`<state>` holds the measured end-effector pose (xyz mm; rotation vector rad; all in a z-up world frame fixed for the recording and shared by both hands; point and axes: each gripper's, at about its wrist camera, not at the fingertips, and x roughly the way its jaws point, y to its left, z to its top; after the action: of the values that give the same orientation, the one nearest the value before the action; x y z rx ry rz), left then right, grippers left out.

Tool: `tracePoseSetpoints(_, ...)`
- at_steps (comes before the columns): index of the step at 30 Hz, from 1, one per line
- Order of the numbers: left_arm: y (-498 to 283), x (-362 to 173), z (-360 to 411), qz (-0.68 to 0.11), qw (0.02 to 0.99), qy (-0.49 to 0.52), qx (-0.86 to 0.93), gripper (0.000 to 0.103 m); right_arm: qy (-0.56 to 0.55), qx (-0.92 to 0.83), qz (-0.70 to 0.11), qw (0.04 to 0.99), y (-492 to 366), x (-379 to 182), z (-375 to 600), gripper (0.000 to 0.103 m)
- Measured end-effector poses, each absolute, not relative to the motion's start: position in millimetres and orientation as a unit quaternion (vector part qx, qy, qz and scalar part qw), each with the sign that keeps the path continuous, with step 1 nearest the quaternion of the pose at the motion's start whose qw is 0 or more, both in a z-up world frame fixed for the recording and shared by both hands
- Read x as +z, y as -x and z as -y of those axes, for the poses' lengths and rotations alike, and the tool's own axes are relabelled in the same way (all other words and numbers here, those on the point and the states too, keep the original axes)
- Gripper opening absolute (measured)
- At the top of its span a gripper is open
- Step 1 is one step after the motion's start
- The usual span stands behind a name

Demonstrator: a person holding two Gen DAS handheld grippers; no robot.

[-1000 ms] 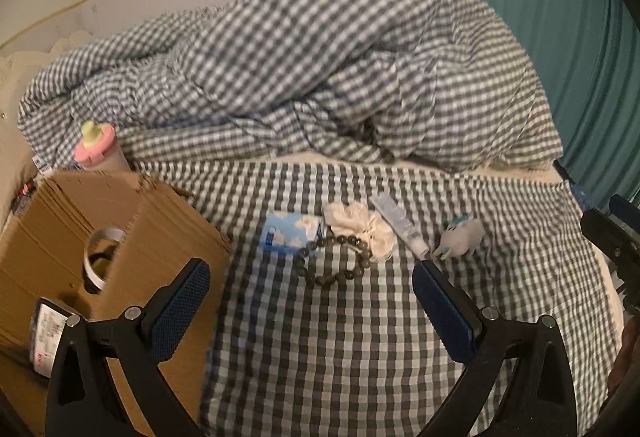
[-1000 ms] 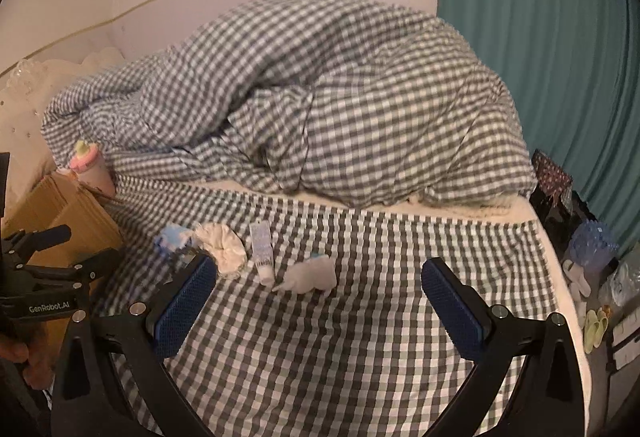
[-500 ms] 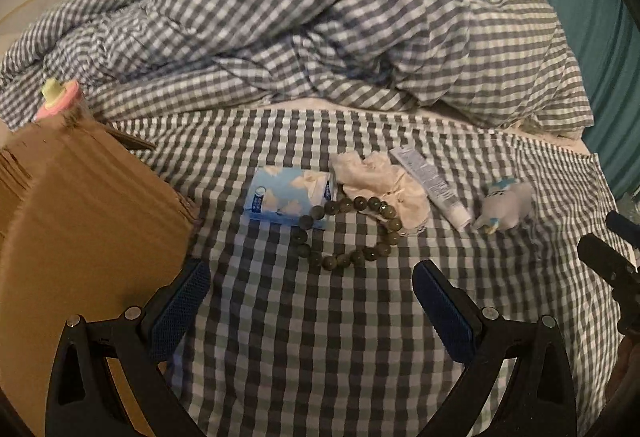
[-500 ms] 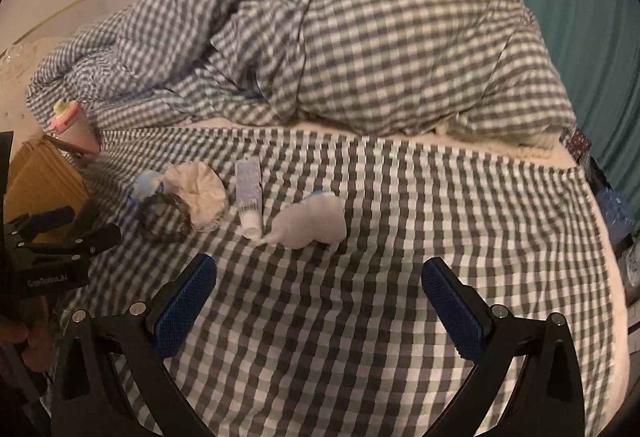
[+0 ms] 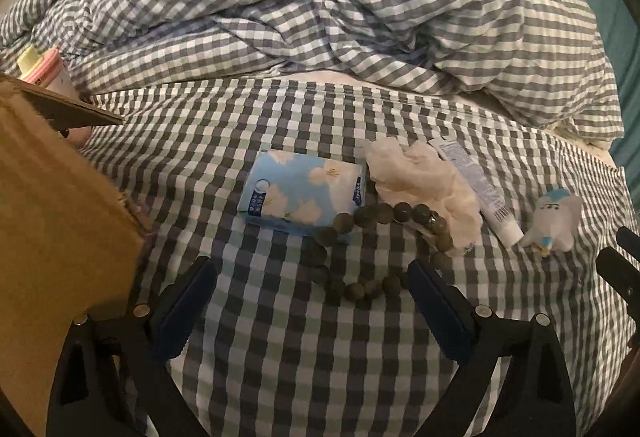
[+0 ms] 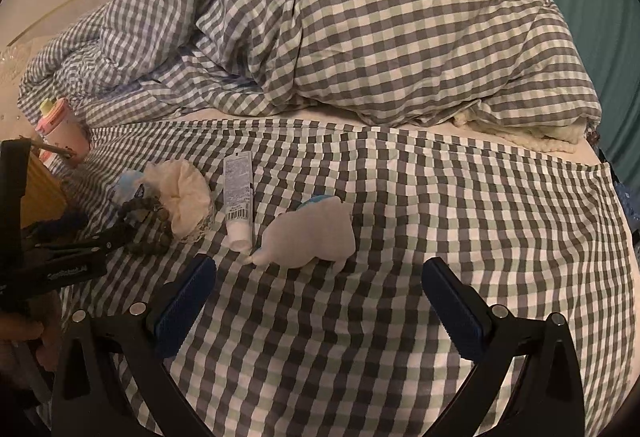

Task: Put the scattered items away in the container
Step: 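Grasp the dark bead bracelet with the left gripper while the right gripper grasps the white plush toy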

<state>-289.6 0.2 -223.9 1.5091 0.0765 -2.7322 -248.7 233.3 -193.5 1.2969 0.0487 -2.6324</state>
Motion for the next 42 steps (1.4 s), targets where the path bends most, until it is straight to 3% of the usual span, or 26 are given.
tracePoseSetpoints(3, 296.8, -229.3, -2.2, -0.026, 0.009, -0.487, -0.873, 0.093, -0.442, -0.891, -0.017, 0.105, 252.3, -197.1, -230.3, 0.103)
tracePoseSetpoints(4, 299.3, -232.5, -3.3, -0.023, 0.009, -0.491, -0.871, 0.086, -0.442, -0.891, -0.017, 0.106, 253.7, -198.3, -229.6, 0.103)
tracePoseSetpoints(6, 302.4, -239.0, -4.3, -0.019, 0.011, -0.499, -0.866, 0.066, -0.442, -0.891, -0.018, 0.105, 256.3, -200.5, -228.7, 0.103)
tracePoseSetpoints(7, 303.0, -242.1, -4.3, -0.017, 0.013, -0.503, -0.864, 0.049, -0.443, -0.89, -0.018, 0.104, 257.6, -201.9, -228.4, 0.103)
tracePoseSetpoints(9, 301.6, -243.0, -5.3, -0.01, 0.011, -0.498, -0.867, 0.037, -0.445, -0.889, -0.014, 0.103, 260.3, -205.3, -228.3, 0.103)
tracePoseSetpoints(11, 300.5, -240.3, -7.4, -0.005, 0.001, -0.497, -0.868, 0.012, -0.447, -0.889, -0.01, 0.103, 262.6, -207.8, -227.5, 0.103)
tracePoseSetpoints(31, 275.8, -200.1, -1.6, -0.011, -0.026, -0.465, -0.885, 0.011, -0.453, -0.886, -0.026, 0.094, 283.0, -235.6, -209.1, 0.102)
tracePoseSetpoints(34, 274.7, -196.7, 0.1, -0.016, -0.028, -0.461, -0.887, 0.011, -0.462, -0.881, -0.02, 0.095, 287.2, -238.3, -211.2, 0.088)
tracePoseSetpoints(35, 274.3, -195.8, 0.3, -0.016, -0.028, -0.459, -0.888, 0.011, -0.467, -0.879, -0.017, 0.097, 288.7, -239.9, -211.7, 0.072)
tracePoseSetpoints(36, 273.5, -194.7, 0.3, -0.016, -0.029, -0.458, -0.888, 0.011, -0.473, -0.876, -0.014, 0.097, 289.8, -241.4, -212.3, 0.065)
tracePoseSetpoints(42, 270.4, -189.2, -1.0, -0.014, -0.028, -0.454, -0.89, 0.011, -0.466, -0.879, 0.004, 0.103, 280.7, -234.8, -218.6, 0.065)
